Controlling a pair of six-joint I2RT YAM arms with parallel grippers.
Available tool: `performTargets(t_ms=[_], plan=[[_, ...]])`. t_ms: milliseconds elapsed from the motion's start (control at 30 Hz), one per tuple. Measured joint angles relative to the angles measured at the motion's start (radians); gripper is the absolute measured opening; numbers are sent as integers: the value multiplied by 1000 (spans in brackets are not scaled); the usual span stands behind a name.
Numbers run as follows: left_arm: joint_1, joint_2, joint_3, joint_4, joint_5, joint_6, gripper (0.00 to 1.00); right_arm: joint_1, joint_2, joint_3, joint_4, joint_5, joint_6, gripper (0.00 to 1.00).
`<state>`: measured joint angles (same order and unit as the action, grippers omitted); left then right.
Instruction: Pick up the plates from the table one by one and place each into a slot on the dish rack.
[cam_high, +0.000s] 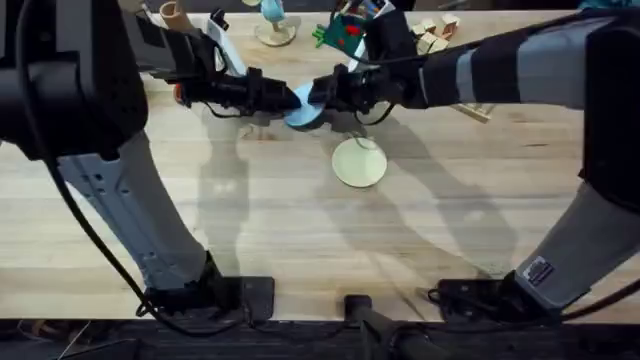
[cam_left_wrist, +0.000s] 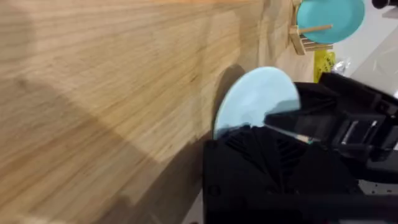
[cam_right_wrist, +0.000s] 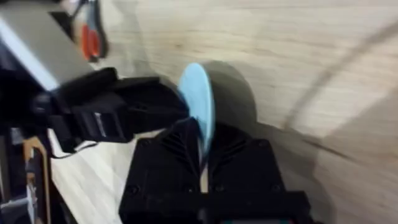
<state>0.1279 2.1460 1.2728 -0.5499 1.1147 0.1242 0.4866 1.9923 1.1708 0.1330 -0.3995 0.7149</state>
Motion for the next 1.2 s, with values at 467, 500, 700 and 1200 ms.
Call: performTargets(t_ms=[467, 500, 700, 1200], plan=[[5, -10, 5, -35, -15, 0, 41, 0, -8, 7, -12, -9, 5, 30], [4, -23, 4, -49, -39, 0, 40, -1, -13, 7, -19, -10, 7, 30], [-9, -160, -2, -133, -224, 0, 40, -21, -89, 7, -127, 0, 6, 31], [-101, -630, -2, -362, -614, 31, 41, -73, -442, 7, -622, 219, -43, 31]])
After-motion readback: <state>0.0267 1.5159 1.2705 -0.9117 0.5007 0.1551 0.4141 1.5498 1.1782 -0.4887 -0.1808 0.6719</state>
